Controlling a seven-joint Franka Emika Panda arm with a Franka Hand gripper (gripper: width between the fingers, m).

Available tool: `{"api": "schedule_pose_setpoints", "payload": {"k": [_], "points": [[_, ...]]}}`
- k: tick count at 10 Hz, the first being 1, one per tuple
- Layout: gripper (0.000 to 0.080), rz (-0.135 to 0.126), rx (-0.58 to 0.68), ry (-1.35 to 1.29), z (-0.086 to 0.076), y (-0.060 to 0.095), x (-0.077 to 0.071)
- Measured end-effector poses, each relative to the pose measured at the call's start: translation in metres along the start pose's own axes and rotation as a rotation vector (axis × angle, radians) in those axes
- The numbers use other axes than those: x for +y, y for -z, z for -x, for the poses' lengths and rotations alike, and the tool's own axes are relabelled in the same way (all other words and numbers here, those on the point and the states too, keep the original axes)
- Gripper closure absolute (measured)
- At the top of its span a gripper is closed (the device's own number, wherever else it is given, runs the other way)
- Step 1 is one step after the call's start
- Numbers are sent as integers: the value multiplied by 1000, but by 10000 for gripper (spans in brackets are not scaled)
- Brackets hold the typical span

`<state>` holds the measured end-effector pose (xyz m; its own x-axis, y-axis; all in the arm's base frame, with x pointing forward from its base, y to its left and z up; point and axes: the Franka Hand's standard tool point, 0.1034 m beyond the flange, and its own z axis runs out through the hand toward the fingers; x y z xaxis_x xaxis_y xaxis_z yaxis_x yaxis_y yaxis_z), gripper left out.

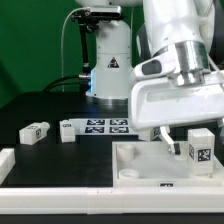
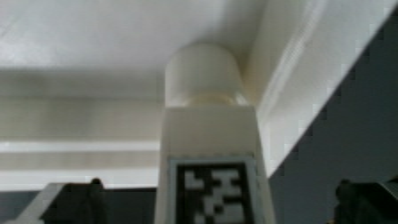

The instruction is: Assemble one leg

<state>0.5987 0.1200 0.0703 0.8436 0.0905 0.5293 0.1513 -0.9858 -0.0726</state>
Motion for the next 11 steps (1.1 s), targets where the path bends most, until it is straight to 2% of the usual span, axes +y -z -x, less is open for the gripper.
{"api": "schedule_pose_setpoints", "payload": {"k": [2,5,6,8,9,10,11], "points": [[150,0,4,4,-7,10,0],[150,-4,-25,3,-5,8,0],[150,-16,-119,-1,0,4,1],[150,-50,-326,-15,-8,1,3],[150,-62,-405,-17,-6,1,4],[150,-85,-535,-20,-2,4,2],[150,-103,-615,-23,-7,4,1]]}}
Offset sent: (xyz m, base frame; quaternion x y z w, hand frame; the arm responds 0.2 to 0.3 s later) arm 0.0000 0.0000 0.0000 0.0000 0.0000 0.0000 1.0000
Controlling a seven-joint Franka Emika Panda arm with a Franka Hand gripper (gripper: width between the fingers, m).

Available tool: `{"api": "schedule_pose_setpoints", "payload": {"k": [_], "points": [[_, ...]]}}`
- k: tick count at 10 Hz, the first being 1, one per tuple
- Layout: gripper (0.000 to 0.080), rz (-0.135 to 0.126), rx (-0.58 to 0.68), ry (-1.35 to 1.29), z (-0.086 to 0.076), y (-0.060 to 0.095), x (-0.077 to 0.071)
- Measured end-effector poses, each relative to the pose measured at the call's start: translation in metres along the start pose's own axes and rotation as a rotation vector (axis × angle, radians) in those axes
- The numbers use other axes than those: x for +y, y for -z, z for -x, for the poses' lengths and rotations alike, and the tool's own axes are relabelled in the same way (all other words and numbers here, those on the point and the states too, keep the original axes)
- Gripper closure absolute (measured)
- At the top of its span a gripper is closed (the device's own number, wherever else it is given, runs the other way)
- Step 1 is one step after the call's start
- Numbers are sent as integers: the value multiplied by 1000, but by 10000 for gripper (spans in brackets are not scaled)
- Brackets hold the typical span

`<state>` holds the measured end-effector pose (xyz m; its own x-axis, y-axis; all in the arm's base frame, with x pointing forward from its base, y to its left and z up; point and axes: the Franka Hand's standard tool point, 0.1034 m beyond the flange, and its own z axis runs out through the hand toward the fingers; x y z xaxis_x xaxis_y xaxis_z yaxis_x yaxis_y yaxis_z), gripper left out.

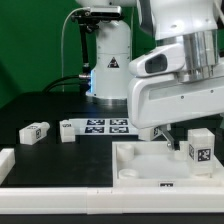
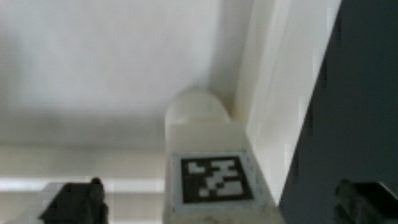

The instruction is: Assemble one leg

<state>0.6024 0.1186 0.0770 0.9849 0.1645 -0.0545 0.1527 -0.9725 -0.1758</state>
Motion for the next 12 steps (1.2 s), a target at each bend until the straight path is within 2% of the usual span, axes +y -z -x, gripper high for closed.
{"api": "schedule_pose_setpoints", "payload": {"k": [2,4,5,6,7,11,12], "points": [[150,-23,-95,1,1,-1,-3],[177,-20,-79,1,-2,-1,-2],[360,-20,-79,1,-2,-1,-2],[360,-16,-78,1,-2,-1,0],[491,-12,-78,-2,-2,-1,4],[499,-11,-77,-47,-2,0,5],[500,-16,-68,-232,-2,-1,4]]}}
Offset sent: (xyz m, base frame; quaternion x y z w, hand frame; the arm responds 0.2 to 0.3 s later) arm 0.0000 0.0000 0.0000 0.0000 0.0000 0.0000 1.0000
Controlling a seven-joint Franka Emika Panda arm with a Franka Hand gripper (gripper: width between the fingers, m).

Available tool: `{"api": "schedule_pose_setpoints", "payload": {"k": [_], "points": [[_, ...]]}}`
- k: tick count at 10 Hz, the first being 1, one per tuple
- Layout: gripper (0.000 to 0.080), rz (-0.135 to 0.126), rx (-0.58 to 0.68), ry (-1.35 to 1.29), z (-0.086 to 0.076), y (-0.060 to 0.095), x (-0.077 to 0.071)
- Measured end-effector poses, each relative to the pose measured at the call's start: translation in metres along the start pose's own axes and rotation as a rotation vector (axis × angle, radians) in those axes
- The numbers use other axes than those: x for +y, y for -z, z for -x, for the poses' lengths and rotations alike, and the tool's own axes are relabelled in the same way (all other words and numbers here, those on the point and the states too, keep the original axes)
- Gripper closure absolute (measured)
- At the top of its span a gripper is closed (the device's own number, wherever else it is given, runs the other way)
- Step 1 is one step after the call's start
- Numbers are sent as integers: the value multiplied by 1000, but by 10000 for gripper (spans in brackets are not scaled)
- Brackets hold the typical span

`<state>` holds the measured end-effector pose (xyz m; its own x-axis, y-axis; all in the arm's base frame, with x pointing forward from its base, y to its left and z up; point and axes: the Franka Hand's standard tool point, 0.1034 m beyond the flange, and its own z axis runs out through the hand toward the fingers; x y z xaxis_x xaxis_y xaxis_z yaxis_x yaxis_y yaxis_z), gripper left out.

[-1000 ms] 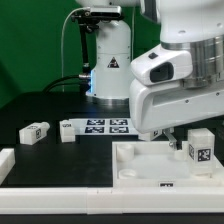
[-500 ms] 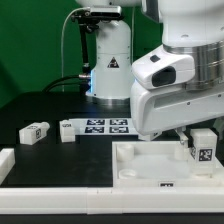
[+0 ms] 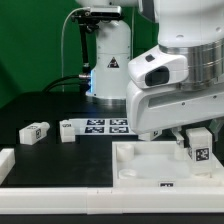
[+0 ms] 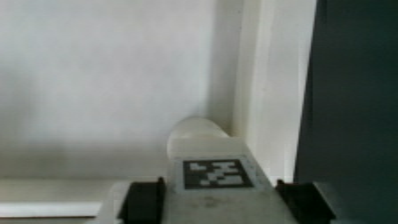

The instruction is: Assemble one leg

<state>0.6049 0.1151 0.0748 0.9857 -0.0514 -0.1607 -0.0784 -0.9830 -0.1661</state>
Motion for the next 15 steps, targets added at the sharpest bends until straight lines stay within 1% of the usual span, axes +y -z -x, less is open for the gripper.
{"api": "schedule_pose_setpoints", "payload": {"k": [1,5,7,8,9,10,11,12,13,14,15], "points": [[502,0,15,-187,2,-1,-3],[503,-4,24,-652,3,-5,-9],[503,-18,19,-988,3,-7,-14],[503,-30,11,-1072,3,-7,-16],[502,-33,8,-1121,3,-7,-17],[502,-33,7,-1106,4,-7,-18],[287,-32,8,-1046,4,-7,-18],[287,-32,9,-986,4,-7,-19],[181,-31,12,-857,3,-7,-16],[156,-31,14,-712,2,-6,-12],[151,-27,20,-566,2,-7,-9]]}}
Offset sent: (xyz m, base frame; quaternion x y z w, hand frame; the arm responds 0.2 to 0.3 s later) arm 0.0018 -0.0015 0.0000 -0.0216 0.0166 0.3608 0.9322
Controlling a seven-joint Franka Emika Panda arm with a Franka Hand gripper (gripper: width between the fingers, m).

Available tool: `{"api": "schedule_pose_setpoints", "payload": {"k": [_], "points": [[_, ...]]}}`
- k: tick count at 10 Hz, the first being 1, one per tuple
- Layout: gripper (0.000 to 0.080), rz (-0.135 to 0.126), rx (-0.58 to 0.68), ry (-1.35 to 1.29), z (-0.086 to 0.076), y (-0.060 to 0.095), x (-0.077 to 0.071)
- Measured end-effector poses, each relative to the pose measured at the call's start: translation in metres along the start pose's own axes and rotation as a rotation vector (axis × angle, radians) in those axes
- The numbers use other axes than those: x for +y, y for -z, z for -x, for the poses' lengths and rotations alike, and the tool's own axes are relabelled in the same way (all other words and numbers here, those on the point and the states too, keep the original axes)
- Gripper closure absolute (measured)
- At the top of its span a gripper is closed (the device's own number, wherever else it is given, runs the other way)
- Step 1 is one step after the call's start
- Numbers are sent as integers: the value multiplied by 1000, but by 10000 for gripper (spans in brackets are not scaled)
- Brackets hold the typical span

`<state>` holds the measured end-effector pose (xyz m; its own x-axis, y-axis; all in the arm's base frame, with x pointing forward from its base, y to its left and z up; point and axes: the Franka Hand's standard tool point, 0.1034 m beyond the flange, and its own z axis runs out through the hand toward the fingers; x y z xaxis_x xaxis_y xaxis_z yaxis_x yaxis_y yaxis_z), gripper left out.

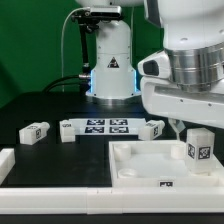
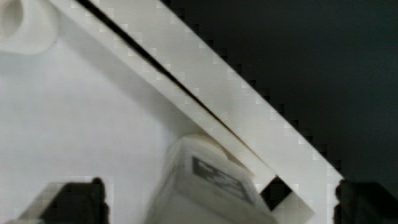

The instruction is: Assemble one leg

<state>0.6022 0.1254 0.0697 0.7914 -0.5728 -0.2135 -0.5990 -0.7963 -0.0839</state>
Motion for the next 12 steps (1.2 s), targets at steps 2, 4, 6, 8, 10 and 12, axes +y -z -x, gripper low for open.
{"api": "schedule_pose_setpoints", "payload": {"k": [2,4,6,8,10,12], "points": [[151,3,17,301,-2,-3,3],[150,44,84,589,0,0,-3],[150,70,76,808,-2,9,-4],[150,72,72,851,-5,9,-2],[274,72,72,849,-5,9,-2],[498,74,73,845,-7,9,1]]}}
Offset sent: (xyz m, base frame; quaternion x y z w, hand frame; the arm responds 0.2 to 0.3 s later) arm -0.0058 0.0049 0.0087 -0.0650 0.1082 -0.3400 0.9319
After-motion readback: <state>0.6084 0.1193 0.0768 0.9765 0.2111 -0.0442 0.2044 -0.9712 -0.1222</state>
